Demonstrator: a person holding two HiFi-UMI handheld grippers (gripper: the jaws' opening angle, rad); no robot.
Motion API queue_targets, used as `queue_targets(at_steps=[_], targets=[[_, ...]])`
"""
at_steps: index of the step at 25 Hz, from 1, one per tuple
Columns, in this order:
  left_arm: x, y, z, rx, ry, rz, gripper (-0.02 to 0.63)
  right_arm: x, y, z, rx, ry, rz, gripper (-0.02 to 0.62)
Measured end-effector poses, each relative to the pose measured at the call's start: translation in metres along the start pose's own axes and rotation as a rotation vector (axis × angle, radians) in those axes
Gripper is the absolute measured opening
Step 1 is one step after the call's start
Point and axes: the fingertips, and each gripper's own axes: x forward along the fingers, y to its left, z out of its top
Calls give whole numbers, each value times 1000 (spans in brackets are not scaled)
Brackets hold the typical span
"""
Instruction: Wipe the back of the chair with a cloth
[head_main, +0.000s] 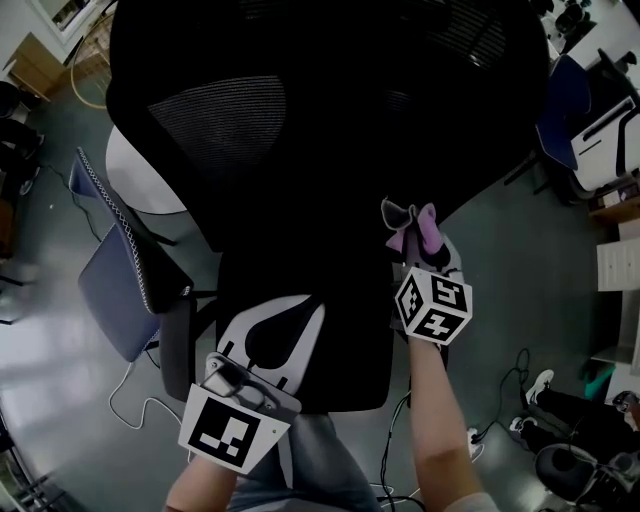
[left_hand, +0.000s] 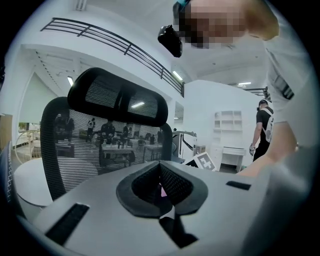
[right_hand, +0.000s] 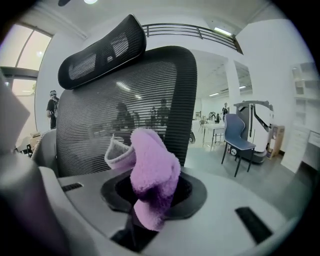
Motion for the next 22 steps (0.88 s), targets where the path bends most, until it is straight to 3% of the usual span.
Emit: queue_targets(at_steps=[7, 13, 22], targets=[[-1, -3, -4, 9, 4, -14, 12, -4, -20, -8, 58, -2, -43, 107], [-2, -10, -8, 2, 0, -17, 12, -6, -21, -8, 25, -37, -58, 107], [-4, -8, -34, -15, 22, -18, 12, 1, -20, -53, 0, 32, -49, 107]])
